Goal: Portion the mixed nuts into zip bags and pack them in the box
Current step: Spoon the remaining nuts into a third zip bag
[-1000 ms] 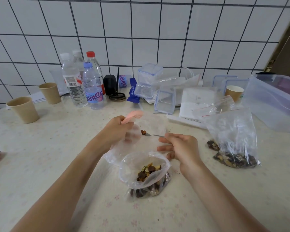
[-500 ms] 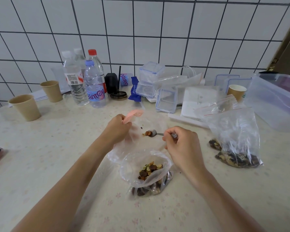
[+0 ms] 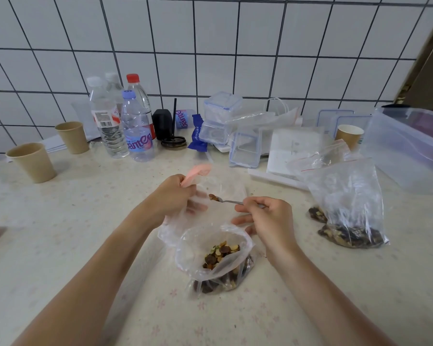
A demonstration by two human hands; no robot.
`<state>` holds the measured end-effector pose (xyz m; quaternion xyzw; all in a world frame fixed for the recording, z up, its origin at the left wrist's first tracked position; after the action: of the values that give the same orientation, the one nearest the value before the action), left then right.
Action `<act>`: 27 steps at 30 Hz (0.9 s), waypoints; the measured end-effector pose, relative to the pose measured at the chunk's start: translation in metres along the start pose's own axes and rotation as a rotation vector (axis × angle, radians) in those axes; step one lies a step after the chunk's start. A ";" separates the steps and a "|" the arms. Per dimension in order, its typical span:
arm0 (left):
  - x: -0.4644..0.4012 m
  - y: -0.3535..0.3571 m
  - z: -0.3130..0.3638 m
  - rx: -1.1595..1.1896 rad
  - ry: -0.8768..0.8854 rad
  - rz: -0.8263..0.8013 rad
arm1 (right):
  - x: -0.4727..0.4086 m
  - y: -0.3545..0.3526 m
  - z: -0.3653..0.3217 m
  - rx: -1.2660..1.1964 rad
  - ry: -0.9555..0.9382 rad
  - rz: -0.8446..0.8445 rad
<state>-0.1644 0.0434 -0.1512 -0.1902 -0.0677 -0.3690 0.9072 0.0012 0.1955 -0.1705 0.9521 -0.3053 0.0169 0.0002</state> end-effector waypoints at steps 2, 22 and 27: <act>0.000 -0.002 0.002 -0.056 -0.009 0.023 | -0.001 -0.001 0.000 0.024 -0.020 0.017; -0.013 0.004 -0.009 -0.540 -0.092 0.244 | -0.004 0.015 -0.010 0.500 -0.309 0.073; -0.013 0.004 -0.012 -0.493 -0.078 0.196 | -0.005 0.016 -0.008 0.475 -0.302 0.067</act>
<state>-0.1715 0.0497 -0.1665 -0.4253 0.0080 -0.2771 0.8615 -0.0128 0.1855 -0.1630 0.9065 -0.3206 -0.0542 -0.2692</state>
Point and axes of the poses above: each hand's wrist, its own x-axis away from the middle knuckle, its own y-axis out of the palm, z = x × y, the point moved 4 cm from there along -x, towards the middle knuckle, and after that the axes turned 10 degrees about -z, right-handed, at the moved point
